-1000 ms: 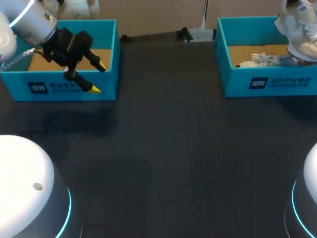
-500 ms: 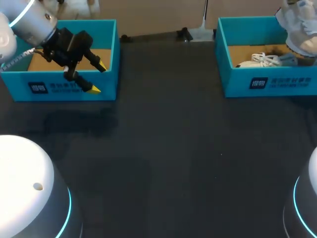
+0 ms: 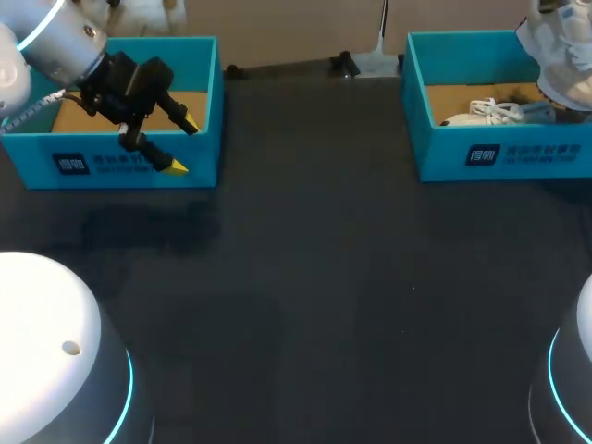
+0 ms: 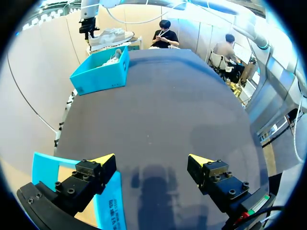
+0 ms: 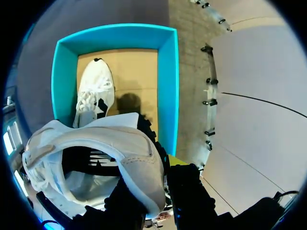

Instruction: Take the shoe out of the shoebox, open the shoe tongue, remove and reinsert the insole, then place the shoe into the shoebox

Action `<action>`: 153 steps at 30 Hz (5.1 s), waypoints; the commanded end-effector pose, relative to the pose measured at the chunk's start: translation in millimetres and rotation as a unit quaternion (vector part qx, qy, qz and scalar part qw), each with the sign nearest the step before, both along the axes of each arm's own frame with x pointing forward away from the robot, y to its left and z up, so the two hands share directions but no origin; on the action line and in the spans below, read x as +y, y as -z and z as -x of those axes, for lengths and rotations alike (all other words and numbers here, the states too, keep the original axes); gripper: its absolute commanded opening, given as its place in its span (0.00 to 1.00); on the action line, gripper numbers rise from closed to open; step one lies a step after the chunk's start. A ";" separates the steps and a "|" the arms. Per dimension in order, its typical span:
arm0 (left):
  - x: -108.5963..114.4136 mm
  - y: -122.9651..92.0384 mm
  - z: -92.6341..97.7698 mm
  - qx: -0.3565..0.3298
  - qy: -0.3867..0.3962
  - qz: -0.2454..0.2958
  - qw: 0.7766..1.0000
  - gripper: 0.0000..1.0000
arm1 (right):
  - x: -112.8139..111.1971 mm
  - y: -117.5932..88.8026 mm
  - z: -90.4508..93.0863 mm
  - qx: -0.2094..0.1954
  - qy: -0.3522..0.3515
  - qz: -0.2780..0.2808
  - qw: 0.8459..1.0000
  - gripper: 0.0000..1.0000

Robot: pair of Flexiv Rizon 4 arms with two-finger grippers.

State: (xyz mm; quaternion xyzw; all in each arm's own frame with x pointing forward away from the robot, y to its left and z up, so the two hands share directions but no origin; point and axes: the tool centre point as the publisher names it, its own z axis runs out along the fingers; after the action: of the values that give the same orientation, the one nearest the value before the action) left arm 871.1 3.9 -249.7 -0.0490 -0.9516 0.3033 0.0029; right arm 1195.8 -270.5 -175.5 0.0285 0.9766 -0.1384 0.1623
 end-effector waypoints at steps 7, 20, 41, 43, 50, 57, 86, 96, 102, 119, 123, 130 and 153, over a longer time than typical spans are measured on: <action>0.0 0.3 -0.5 0.000 0.001 -0.001 1.000 1.00 | -26.1 -4.6 1.8 -0.017 0.178 -0.007 0.984 0.00; 0.0 0.3 -0.5 0.000 0.001 -0.001 1.000 1.00 | -42.9 -14.9 9.1 -0.092 0.397 -0.078 0.910 0.00; 0.0 0.3 -0.5 0.000 0.001 -0.001 1.000 1.00 | -53.7 -20.5 53.9 -0.116 0.667 -0.071 0.732 0.00; 0.0 0.3 -0.5 0.000 0.001 -0.001 1.000 1.00 | -54.3 -19.3 59.0 -0.107 0.692 -0.065 0.711 0.00; 0.0 0.3 -0.5 0.000 0.001 -0.001 1.000 1.00 | -54.3 -19.3 60.1 -0.107 0.695 -0.065 0.708 0.00; 0.0 0.3 -0.5 0.000 0.001 -0.001 1.000 1.00 | -54.3 -19.3 60.1 -0.107 0.695 -0.065 0.708 0.00; 0.0 0.3 -0.5 0.000 0.001 -0.001 1.000 1.00 | -61.9 34.7 69.0 -0.160 0.752 -0.099 0.632 0.00; 0.0 0.3 -0.5 0.000 0.001 -0.001 1.000 1.00 | -64.8 74.8 63.1 -0.160 0.758 -0.093 0.626 0.00; 0.0 0.3 -0.5 0.000 0.001 -0.001 1.000 1.00 | -69.6 94.3 56.5 -0.160 0.761 -0.091 0.621 0.00; 0.0 0.3 -0.5 0.000 0.001 -0.001 1.000 1.00 | -79.2 136.0 42.0 -0.167 0.774 -0.085 0.604 0.00; 0.0 0.3 -0.5 0.000 0.001 -0.001 1.000 1.00 | -81.4 146.7 42.1 -0.169 0.782 -0.081 0.595 0.00; 0.0 0.3 -0.5 0.000 0.001 -0.001 1.000 1.00 | -81.3 162.6 42.8 -0.170 0.788 -0.079 0.587 0.00; 0.0 0.3 -0.5 0.000 0.001 -0.001 1.000 1.00 | -75.8 170.2 39.0 -0.167 0.795 -0.092 0.575 1.00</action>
State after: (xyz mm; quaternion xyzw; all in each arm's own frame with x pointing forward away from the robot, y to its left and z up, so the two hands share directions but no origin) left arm 871.1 3.9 -249.7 -0.0491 -0.9516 0.3033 0.0029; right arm 1155.2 -348.2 -350.1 0.8313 0.5250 -0.1112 0.1449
